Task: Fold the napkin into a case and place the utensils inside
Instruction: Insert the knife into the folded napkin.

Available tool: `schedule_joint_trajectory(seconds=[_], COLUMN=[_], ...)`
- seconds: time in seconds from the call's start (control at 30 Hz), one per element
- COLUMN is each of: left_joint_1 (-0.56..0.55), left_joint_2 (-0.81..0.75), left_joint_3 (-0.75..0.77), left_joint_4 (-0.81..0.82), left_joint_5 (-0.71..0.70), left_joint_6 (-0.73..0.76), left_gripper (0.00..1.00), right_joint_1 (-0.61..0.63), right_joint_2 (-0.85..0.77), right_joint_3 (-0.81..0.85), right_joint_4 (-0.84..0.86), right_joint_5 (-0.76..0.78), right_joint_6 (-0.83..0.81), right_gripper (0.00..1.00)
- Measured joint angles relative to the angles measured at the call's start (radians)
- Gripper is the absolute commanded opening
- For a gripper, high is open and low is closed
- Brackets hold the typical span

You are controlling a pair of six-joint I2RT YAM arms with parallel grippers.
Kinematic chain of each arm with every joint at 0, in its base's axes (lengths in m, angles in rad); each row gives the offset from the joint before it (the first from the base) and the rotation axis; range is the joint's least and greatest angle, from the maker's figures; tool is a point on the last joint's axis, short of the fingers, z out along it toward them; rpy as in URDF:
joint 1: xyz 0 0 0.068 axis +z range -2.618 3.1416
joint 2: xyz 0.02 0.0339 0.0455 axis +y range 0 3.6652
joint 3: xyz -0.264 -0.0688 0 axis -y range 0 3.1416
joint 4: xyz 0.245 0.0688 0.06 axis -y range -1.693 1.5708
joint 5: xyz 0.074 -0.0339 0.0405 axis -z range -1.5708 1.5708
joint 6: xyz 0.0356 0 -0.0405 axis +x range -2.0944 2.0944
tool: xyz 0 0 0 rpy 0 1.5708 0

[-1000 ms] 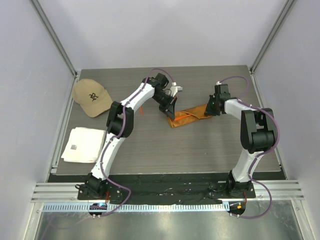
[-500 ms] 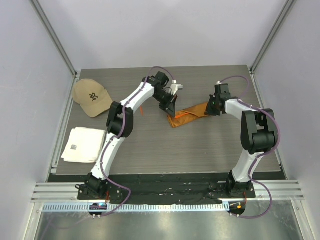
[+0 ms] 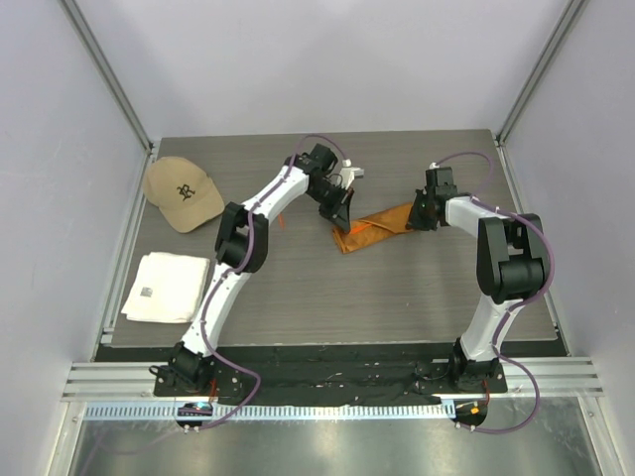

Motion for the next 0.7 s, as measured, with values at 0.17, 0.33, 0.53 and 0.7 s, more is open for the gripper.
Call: schedule_joint_trajectory(seconds=[0.17,0.33,0.53,0.7], left_joint_1=[0.002,0.003,0.026,0.072], left_joint_2=[0.006,-0.017,-0.117,-0.325], left_joint_3=[0.007,0.007,0.007,-0.106], left_joint_4=[0.015,0.029,0.031,0.107], left_joint_5=[-0.021,-0.058,-0.125,-0.225], left_joint_6=[-0.024,-0.04,-0.056,-0.153], left_gripper=[0.41,0.62,0.75,0.72], right_joint_1=[0.0,0.0,0.0,0.0], right_joint_2=[0.0,0.002,0.002,0.002], right_joint_3=[0.0,0.0,0.0,0.0], right_joint_4=[0.0,0.008,0.008,0.008], right_joint_5=[-0.004,-0.014,-0.017,-0.024], right_joint_6=[0.0,0.0,0.0,0.006], right_gripper=[0.01,0.01,0.01,0.01])
